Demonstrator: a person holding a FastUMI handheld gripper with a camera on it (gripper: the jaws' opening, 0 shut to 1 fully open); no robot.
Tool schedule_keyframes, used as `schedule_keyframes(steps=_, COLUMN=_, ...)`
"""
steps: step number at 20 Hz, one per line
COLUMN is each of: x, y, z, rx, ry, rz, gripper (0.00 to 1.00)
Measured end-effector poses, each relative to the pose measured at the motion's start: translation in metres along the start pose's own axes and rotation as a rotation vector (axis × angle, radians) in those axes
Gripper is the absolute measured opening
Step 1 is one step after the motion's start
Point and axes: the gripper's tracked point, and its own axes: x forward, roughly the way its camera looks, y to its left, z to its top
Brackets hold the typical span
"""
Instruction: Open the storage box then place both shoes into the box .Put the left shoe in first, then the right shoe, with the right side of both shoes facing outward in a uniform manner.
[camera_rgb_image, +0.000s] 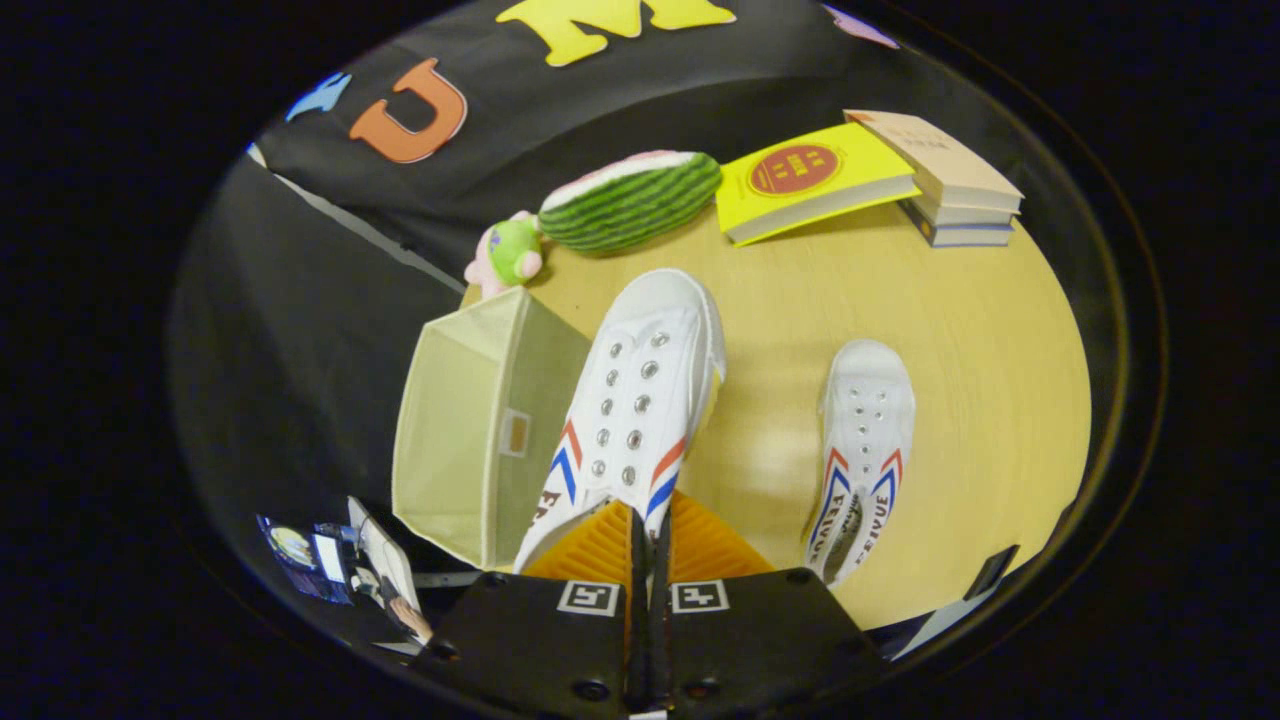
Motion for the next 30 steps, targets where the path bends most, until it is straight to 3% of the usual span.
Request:
schedule_keyframes(steps=5, x=-0.008, y=0.074, z=0.011, rx=-0.052, ry=-0.052, rz=0.034, gripper=0.05)
schedule_keyframes(steps=12, x=0.052, y=0.154, z=-0.006, rx=-0.104, ry=-0.022, rz=0.021, gripper=0.06)
schedule_keyframes(steps=17, x=0.104, y=0.186, z=-0.021, rx=-0.076, ry=-0.016, rz=-0.034, gripper=0.06)
schedule_keyframes(steps=26, x=0.166, y=0.204, z=-0.047, rx=-0.096, ry=0.029, rz=-0.034, gripper=0.06)
schedule_keyframes(steps=27, x=0.165, y=0.208, z=-0.045, rx=-0.098, ry=0.028, rz=-0.002, gripper=0.09)
schedule_keyframes(steps=28, x=0.161, y=0.212, z=-0.041, rx=-0.123, ry=0.005, rz=0.014, gripper=0.25)
schedule_keyframes(steps=30, x=0.144, y=0.194, z=-0.031, rx=-0.214, ry=-0.031, rz=-0.036, gripper=0.63)
